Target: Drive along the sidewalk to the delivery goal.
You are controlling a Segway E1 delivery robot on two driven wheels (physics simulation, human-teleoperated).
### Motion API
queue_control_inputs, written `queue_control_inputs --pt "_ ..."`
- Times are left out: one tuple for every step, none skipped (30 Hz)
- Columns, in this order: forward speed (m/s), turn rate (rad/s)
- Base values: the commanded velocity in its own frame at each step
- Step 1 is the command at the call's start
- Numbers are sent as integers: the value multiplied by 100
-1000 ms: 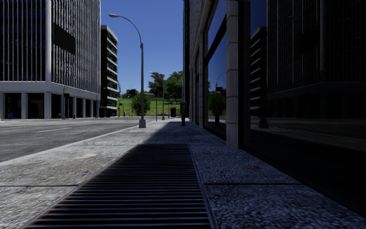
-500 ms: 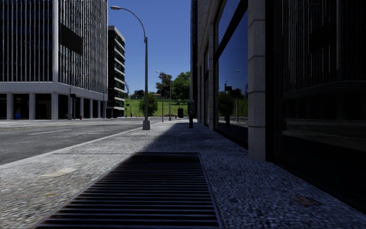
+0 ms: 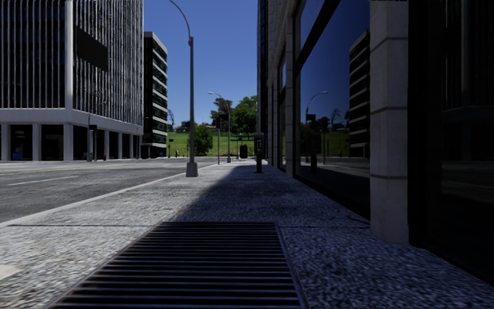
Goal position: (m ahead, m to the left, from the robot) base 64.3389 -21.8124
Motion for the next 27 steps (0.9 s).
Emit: queue_control_inputs --pt "200 0" --pt "200 0" --pt "200 0" --pt "200 0" --pt "200 0" --pt "200 0" --pt "200 0" --pt "200 0" --pt "200 0" --pt "200 0" --pt "200 0" --pt "200 0" --pt "200 0" --pt "200 0" --pt "200 0" --pt "200 0" --pt "200 0" --pt "200 0" --pt "200 0" --pt "200 0" --pt "200 0" --pt "200 0" --pt "200 0" --pt "200 0" --pt "200 0" --pt "200 0" --pt "200 0"
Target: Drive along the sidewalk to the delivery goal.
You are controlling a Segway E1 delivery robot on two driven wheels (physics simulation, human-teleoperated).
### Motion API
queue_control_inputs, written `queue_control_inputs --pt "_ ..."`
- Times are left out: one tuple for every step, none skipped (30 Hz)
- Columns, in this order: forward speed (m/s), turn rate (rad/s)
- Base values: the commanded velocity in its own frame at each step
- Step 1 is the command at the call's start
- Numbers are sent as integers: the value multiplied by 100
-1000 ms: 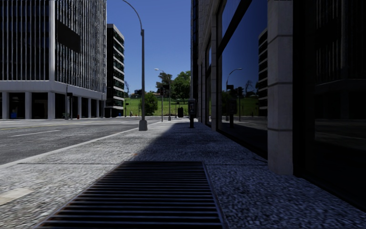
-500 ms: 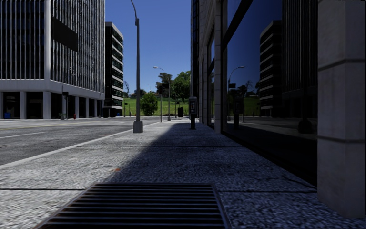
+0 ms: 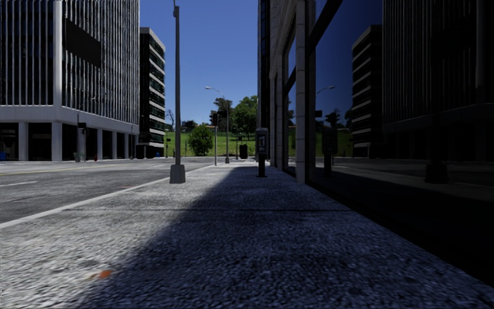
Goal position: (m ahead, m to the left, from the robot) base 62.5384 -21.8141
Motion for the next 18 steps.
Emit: queue_control_inputs --pt "200 0" --pt "200 0" --pt "200 0" --pt "200 0" --pt "200 0" --pt "200 0" --pt "200 0" --pt "200 0" --pt "200 0" --pt "200 0" --pt "200 0" --pt "200 0" --pt "200 0" --pt "200 0" --pt "200 0" --pt "200 0" --pt "200 0" --pt "200 0"
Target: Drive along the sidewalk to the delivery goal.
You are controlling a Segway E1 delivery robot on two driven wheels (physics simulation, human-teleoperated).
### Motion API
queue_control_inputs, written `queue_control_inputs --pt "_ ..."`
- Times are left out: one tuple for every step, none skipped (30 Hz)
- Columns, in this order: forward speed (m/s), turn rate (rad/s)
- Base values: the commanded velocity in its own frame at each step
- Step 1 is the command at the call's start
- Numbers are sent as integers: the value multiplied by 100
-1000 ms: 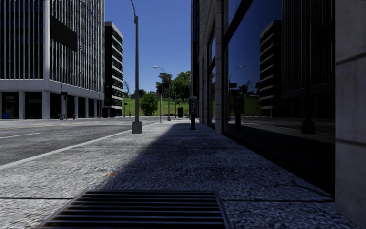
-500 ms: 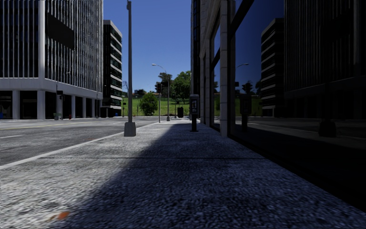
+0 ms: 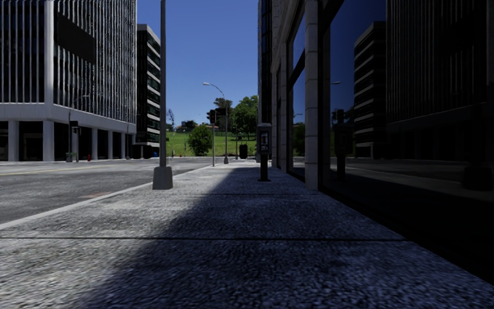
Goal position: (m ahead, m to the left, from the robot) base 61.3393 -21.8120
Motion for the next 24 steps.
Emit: queue_control_inputs --pt "200 0" --pt "200 0" --pt "200 0" --pt "200 0" --pt "200 0" --pt "200 0" --pt "200 0" --pt "200 0" --pt "200 0" --pt "200 0" --pt "200 0" --pt "200 0" --pt "200 0" --pt "200 0" --pt "200 0" --pt "200 0" --pt "200 0" --pt "200 0" --pt "200 0" --pt "200 0" --pt "200 0" --pt "200 0" --pt "200 0" --pt "200 0"
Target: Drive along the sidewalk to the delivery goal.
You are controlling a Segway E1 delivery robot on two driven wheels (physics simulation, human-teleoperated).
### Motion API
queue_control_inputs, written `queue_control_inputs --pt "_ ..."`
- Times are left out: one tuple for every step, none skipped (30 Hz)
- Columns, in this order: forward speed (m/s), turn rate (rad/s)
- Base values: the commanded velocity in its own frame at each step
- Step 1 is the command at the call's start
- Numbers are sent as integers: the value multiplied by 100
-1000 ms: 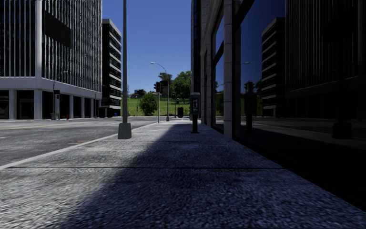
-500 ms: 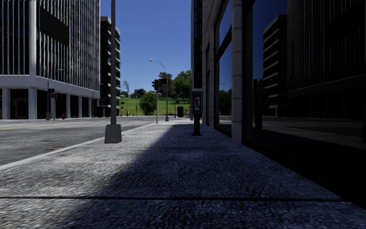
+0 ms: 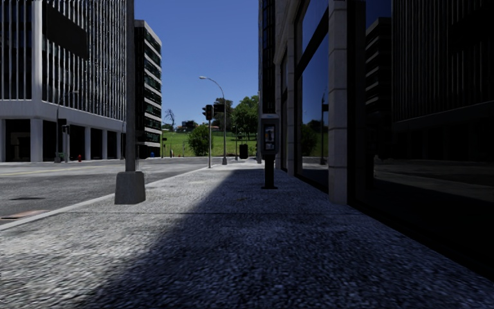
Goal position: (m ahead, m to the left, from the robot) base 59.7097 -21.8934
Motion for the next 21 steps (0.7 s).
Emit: queue_control_inputs --pt "200 0" --pt "200 0" --pt "200 0" --pt "200 0" --pt "200 0" --pt "200 0" --pt "200 0" --pt "200 0" --pt "200 0" --pt "200 0" --pt "200 0" --pt "200 0" --pt "200 0" --pt "200 0" --pt "200 0" --pt "200 0" --pt "200 0" --pt "200 0" --pt "200 0" --pt "200 0" --pt "200 0"
